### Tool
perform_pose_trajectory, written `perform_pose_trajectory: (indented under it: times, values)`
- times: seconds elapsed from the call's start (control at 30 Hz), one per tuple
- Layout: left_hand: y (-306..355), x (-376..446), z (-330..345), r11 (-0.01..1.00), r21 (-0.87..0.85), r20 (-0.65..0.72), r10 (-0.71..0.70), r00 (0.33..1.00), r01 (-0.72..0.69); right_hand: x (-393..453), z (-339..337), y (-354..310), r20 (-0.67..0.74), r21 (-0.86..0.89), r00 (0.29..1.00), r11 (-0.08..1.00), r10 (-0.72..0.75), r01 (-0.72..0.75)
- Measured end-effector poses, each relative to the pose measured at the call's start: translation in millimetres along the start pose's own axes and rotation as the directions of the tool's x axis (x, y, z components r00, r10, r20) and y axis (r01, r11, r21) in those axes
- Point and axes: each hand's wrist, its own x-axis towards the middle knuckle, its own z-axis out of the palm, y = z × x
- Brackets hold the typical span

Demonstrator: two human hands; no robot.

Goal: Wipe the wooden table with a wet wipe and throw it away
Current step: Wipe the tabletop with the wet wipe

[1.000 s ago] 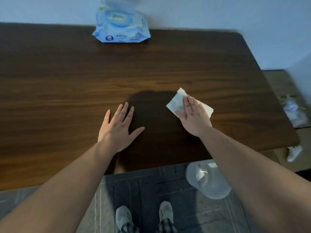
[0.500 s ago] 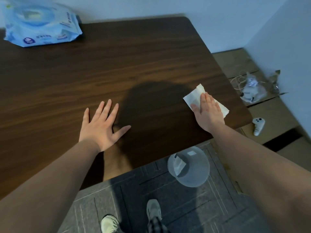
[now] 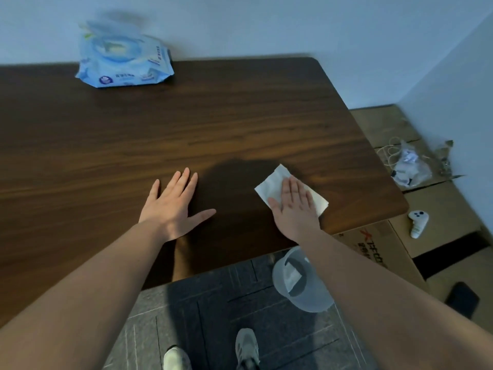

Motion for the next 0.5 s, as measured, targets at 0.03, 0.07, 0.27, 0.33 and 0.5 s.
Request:
perform_pose_trajectory:
  times: [0.03,0.07,0.27,0.33,0.5]
  values:
    - [-11,-9,-1,1.000,-0.008,-0.005,-0.022,1.000,0.022,-2,4,-20,0.006,-0.003,0.999,0.999,-0.041,0.041]
    - [-23,-18,-1,0.999,-0.014,-0.009,-0.051,0.999,0.050,-4,8,-42,0.011,-0.013,0.996,0.996,-0.086,0.086]
    - [-124,-94,2,0.968,-0.024,-0.022,-0.248,0.968,0.248,-21,34,-182,0.038,-0.070,0.927,0.925,-0.373,0.374]
    - [-162,-127,4,0.947,0.013,0.016,-0.321,0.947,0.321,-26,42,-226,0.062,-0.072,0.894,0.891,-0.444,0.448]
    - [-250,-212,14,0.855,0.002,0.034,-0.518,0.855,0.518,-45,63,-328,0.111,-0.099,0.809,0.803,-0.577,0.587]
